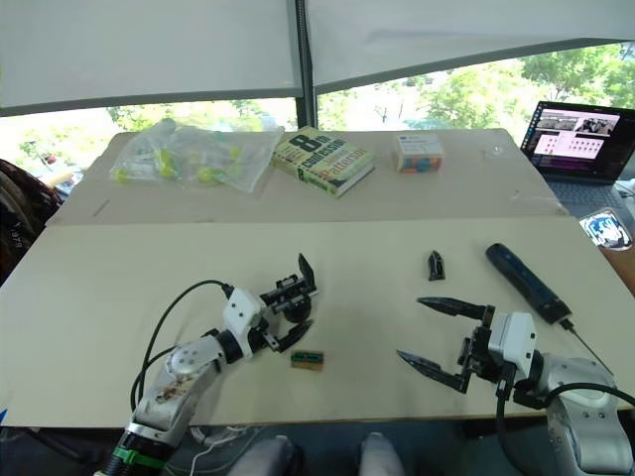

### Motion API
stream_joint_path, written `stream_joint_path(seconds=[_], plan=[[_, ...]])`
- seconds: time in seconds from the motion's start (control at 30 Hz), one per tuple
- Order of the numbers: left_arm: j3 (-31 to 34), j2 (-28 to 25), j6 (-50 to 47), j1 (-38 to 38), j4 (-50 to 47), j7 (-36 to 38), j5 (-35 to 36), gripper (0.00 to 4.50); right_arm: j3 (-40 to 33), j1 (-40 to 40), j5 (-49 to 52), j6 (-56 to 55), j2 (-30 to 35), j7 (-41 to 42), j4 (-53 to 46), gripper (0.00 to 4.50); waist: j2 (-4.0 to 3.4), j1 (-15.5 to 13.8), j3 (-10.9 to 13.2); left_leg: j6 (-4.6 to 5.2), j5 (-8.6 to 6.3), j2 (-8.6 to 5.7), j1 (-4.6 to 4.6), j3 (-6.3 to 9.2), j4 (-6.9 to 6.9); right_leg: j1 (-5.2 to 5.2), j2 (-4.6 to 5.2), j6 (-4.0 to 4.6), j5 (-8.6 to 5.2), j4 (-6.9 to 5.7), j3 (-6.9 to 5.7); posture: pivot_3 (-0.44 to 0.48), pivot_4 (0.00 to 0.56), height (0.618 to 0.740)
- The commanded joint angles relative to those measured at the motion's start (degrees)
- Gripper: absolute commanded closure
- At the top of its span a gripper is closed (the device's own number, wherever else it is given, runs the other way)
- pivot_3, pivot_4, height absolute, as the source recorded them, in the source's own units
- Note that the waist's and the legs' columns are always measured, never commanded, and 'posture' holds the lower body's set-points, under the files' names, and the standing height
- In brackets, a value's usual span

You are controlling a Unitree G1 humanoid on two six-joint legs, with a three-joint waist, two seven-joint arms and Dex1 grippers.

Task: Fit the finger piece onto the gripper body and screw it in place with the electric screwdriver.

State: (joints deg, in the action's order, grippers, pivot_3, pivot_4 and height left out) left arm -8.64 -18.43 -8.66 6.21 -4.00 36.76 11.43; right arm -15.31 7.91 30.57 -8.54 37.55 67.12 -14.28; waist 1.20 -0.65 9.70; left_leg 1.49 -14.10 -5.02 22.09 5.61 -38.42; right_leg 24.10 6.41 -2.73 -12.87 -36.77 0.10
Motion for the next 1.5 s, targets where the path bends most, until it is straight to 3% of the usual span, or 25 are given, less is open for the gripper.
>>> stream_joint_path(seconds=[0.03, 0.3, 0.57, 0.73, 0.93, 1.03, 1.13, 1.17, 1.3, 1.5], plan=[[2.4, -3.1, 1.0, -0.5, -0.1, 4.2, 2.2, 0.02, -0.7, -0.3, 0.9, 0.2, 0.6, -0.8, -2.1, 0.0, -0.01, 0.0, 0.0, 0.0, 0.0, 0.0, 0.0, 0.0, 0.0, 0.0, 0.0, 0.0, 0.0, 0.0, 0.01, 0.0, 0.15, 0.74], [3.6, -10.0, 4.6, 5.5, 9.2, 19.3, 5.9, 0.02, 0.4, -0.6, 0.6, 0.2, 0.1, -2.1, -2.4, 0.0, -0.06, 0.0, 0.0, 0.01, 0.0, -0.01, -0.03, -0.01, 0.0, -0.02, -0.01, 0.0, 0.0, -0.01, 0.0, 0.0, 0.15, 0.74], [0.5, -8.0, 11.5, 17.9, 26.1, 28.0, 2.6, 0.02, 1.0, 0.4, 0.7, 0.9, 0.3, -3.3, -4.1, 0.0, -0.05, -0.1, 0.0, 0.03, 0.02, -0.05, 0.0, -0.03, -0.02, -0.02, 0.0, -0.02, 0.02, 0.01, 0.01, 0.0, 0.15, 0.74], [-0.7, -5.6, 13.4, 21.6, 31.2, 33.2, 2.8, 0.02, 0.3, 1.1, 0.8, 1.5, 0.7, -4.0, -5.1, 0.0, -0.05, 0.1, 0.0, 0.04, 0.02, -0.06, 0.0, -0.05, -0.04, -0.01, 0.0, -0.04, 0.04, 0.0, 0.03, 0.0, 0.15, 0.74], [-0.4, -2.9, 17.5, 24.4, 37.5, 32.0, 0.6, 0.02, -0.1, 1.7, 0.5, 1.7, 0.7, -5.0, -5.8, 0.0, -0.05, 0.0, 0.0, 0.06, 0.03, -0.05, -0.02, -0.05, -0.09, -0.07, 0.0, -0.07, 0.06, -0.02, 0.03, 0.0, 0.15, 0.74], [-0.3, -2.6, 18.9, 24.4, 38.8, 31.1, -0.4, 0.75, -0.2, 2.0, 0.4, 1.6, 0.7, -5.3, -6.0, 0.0, -0.05, -0.1, 0.0, 0.07, 0.03, -0.05, -0.01, -0.05, -0.15, -0.08, 0.0, -0.09, 0.07, -0.03, 0.03, 0.0, 0.15, 0.74], [1.5, -2.6, 18.8, 22.4, 35.2, 30.6, 1.4, 2.12, -0.3, 2.2, 0.5, 1.6, 0.8, -5.5, -6.1, 0.0, -0.05, 0.0, 0.0, 0.09, 0.02, -0.06, -0.01, -0.05, -0.24, -0.11, 0.0, -0.12, 0.09, -0.04, 0.03, 0.0, 0.15, 0.74], [2.3, -2.6, 17.8, 21.3, 32.9, 29.7, 2.2, 2.23, -0.4, 2.3, 0.5, 1.5, 0.8, -5.4, -6.0, 0.0, -0.06, 0.0, 0.0, 0.09, 0.02, -0.06, 0.0, -0.05, -0.25, -0.11, 0.0, -0.13, 0.09, -0.04, 0.04, 0.0, 0.15, 0.74], [4.9, -2.2, 10.3, 15.6, 19.5, 23.5, 5.0, 2.23, -0.6, 2.2, 0.7, 1.4, 1.0, -5.1, -5.6, 0.0, -0.06, 0.5, 0.0, 0.11, 0.0, -0.04, 0.06, -0.06, -0.25, 0.01, -0.01, -0.13, 0.09, -0.07, 0.1, 0.0, 0.15, 0.74], [6.3, 0.2, -3.9, 4.9, -3.4, 5.5, 2.7, 2.23, -0.4, 1.2, 1.3, 1.6, 1.8, -3.7, -4.5, 0.0, -0.03, 0.1, 0.0, 0.12, -0.01, -0.04, 0.13, -0.06, -0.31, 0.05, 0.01, -0.15, 0.11, -0.07, 0.16, 0.0, 0.15, 0.74]])
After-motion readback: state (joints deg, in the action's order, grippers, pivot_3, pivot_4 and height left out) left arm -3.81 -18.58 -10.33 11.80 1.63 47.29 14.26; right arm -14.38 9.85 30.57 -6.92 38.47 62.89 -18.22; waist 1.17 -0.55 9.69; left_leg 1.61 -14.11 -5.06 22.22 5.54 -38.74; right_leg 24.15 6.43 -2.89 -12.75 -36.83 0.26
